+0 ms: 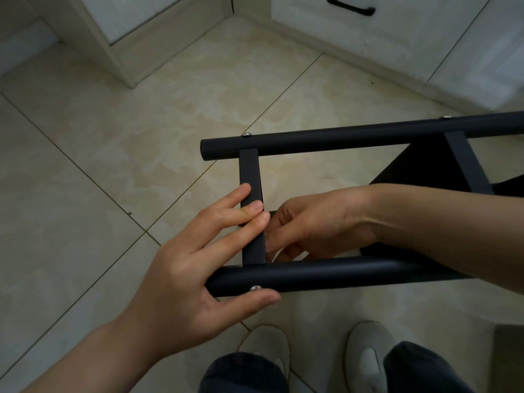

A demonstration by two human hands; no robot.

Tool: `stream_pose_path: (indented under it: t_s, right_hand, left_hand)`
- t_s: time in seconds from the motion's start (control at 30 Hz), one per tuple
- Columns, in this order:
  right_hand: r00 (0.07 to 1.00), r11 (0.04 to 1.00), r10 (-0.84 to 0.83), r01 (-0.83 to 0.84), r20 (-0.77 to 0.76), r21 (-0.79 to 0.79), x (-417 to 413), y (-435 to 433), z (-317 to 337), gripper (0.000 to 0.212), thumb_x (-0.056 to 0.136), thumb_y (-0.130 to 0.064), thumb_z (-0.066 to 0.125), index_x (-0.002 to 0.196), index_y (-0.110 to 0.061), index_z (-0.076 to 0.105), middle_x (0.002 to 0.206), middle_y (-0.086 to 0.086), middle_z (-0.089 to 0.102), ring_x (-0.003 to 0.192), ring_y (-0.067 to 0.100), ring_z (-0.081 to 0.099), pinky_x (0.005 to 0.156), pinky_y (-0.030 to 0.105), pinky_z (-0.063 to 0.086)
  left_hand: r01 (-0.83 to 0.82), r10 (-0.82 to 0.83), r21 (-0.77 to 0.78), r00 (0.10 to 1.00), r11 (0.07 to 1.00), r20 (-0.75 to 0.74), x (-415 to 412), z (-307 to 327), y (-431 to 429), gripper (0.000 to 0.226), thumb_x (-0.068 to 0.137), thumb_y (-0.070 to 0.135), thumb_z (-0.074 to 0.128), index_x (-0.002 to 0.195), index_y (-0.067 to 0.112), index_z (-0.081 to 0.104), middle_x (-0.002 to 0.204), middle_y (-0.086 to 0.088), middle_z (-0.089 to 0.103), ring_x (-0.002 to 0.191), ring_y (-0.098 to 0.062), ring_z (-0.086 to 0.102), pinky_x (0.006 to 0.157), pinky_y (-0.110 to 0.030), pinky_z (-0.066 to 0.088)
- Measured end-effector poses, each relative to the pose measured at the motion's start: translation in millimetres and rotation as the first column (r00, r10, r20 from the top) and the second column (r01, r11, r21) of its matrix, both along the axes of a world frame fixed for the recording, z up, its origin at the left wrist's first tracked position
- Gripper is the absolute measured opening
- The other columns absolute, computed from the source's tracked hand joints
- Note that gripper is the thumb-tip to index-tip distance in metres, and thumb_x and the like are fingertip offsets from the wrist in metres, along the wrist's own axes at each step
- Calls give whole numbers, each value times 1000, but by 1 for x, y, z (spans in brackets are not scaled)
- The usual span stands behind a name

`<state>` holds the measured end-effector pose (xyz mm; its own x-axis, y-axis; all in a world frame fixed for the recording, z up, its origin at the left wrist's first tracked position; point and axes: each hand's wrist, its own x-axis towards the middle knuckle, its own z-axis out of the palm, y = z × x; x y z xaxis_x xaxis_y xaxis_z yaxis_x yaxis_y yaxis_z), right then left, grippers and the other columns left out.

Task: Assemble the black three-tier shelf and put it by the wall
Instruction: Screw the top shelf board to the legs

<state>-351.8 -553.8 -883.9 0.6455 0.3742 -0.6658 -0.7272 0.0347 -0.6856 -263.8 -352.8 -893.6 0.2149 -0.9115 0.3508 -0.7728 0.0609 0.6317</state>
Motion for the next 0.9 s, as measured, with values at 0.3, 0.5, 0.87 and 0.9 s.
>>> stream_pose_path:
  t_s: [0.3, 0.5, 0.87, 0.9]
  right_hand:
    - [999, 999, -24, 25, -25, 37, 1, 1, -1, 12, 86, -24, 63, 87, -18, 73, 96, 4, 69, 86, 13, 65, 85, 34, 51]
    - [998, 1000, -24, 24, -49, 9, 2, 1, 0, 16, 95, -24, 60, 92, -14, 71, 88, 1, 71, 79, 9, 66, 74, 24, 55]
    - [998, 1000, -1, 0, -62, -19, 2, 1, 3, 15, 88, -25, 65, 95, -14, 70, 88, 1, 69, 80, 11, 62, 80, 28, 50]
    - [998, 999, 1, -3, -64, -34, 3, 2, 1, 15, 92, -24, 63, 97, -13, 70, 88, 1, 68, 80, 11, 62, 77, 27, 51]
  left_hand:
    - [-1, 1, 3, 1000, 1000, 7, 0, 0, 0, 66, 90, 46, 69, 135, 1, 53, 139, -10, 55, 146, -29, 41, 116, -42, 39]
    - [0, 0, 10, 1000, 1000, 6, 0, 0, 0, 66, 89, 46, 70, 135, 1, 53, 139, -10, 55, 146, -29, 40, 116, -43, 39]
    - [-3, 3, 11, 1000, 1000, -1, 0, 1, 0, 64, 90, 46, 69, 135, 3, 54, 139, -10, 56, 146, -28, 41, 116, -42, 39]
    - [-4, 4, 9, 1000, 1000, -5, 0, 1, 0, 64, 90, 46, 69, 135, 4, 53, 139, -10, 55, 146, -28, 40, 116, -42, 38]
